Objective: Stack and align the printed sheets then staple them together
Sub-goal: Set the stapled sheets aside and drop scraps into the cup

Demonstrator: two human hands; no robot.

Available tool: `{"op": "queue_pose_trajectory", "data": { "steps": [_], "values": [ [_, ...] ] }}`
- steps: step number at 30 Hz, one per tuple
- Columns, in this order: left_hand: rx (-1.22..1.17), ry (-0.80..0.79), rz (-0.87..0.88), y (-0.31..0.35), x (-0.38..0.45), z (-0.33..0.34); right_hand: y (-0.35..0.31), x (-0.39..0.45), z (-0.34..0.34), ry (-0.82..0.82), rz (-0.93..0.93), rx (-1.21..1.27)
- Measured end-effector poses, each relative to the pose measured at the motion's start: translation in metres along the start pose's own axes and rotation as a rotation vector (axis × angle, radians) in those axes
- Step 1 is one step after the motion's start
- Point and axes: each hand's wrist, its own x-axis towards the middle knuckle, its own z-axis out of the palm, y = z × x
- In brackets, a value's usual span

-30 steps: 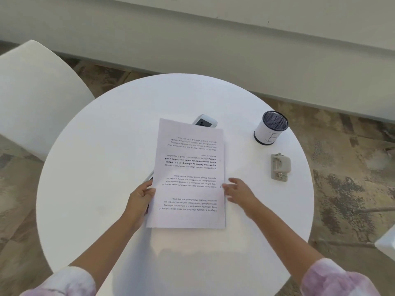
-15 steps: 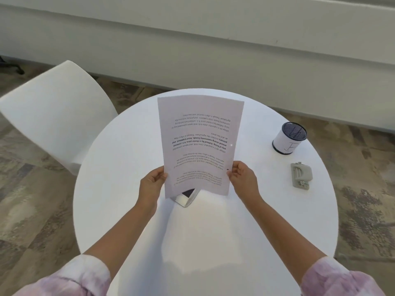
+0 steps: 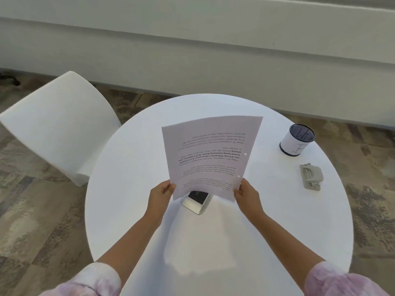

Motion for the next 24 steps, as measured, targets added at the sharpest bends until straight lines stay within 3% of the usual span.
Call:
{"op": "queue_pose_trajectory", "data": {
  "steps": [9, 24],
  "values": [
    [0.168, -0.121, 0.009, 0.007, 0.021, -0.011, -0.001, 0.011, 0.013, -0.044, 0.027, -0.092],
    [0.129, 0.111, -0.128, 0.022, 0.119, -0.051, -0.037, 0.086, 0.068, -0.091, 0.133, 0.07]
  ]
}}
